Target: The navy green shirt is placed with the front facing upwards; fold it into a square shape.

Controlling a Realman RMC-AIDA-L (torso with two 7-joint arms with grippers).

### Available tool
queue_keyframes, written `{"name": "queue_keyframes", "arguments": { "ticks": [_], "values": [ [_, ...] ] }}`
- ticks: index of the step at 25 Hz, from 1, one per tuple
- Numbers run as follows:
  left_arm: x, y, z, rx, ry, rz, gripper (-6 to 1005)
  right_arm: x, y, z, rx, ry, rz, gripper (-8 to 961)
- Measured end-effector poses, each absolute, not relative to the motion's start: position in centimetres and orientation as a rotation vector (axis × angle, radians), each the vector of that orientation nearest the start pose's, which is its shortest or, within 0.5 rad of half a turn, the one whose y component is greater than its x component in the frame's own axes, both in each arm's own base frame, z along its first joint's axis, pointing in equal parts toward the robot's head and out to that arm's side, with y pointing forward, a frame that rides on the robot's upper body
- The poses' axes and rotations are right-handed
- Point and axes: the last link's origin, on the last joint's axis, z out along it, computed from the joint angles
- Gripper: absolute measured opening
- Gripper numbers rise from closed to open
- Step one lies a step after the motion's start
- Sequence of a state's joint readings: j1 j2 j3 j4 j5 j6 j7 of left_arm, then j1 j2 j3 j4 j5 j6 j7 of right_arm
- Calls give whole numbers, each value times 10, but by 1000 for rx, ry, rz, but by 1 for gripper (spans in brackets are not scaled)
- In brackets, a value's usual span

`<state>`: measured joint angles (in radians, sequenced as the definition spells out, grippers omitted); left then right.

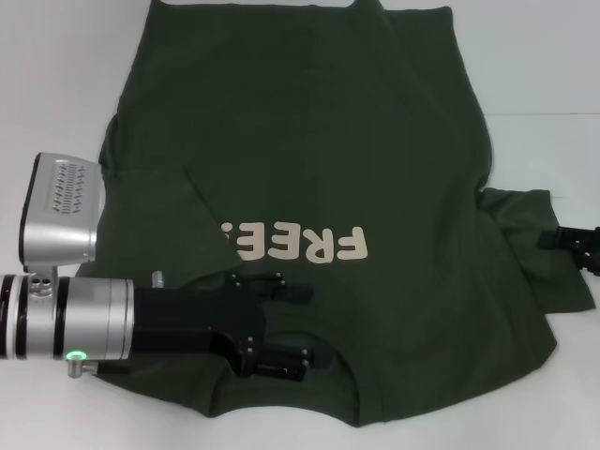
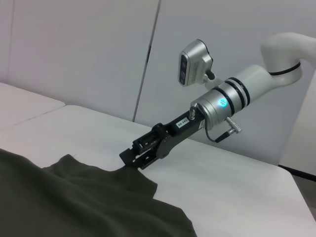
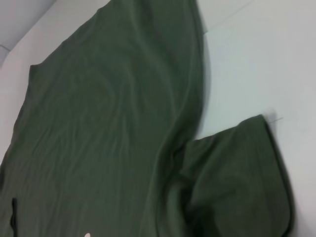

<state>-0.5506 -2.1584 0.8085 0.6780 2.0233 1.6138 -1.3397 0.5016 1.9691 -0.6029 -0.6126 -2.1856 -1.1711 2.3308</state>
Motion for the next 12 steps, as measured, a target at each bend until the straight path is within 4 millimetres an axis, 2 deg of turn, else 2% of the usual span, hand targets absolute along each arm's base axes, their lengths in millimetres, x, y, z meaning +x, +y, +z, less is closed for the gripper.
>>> {"name": "queue_keyframes", "arguments": {
  "ticks": [1, 7, 12],
  "values": [
    [-227, 311, -44, -2939, -480, -727, 878, 355, 356, 51, -1847, 1805, 544, 895],
    [-228, 312, -43, -2932, -476, -722, 878, 354, 356, 50, -1845, 1800, 551, 688],
    [-228, 313, -43, -2928, -476, -716, 878, 354, 356, 49, -1840, 1804, 557, 443]
  ]
}}
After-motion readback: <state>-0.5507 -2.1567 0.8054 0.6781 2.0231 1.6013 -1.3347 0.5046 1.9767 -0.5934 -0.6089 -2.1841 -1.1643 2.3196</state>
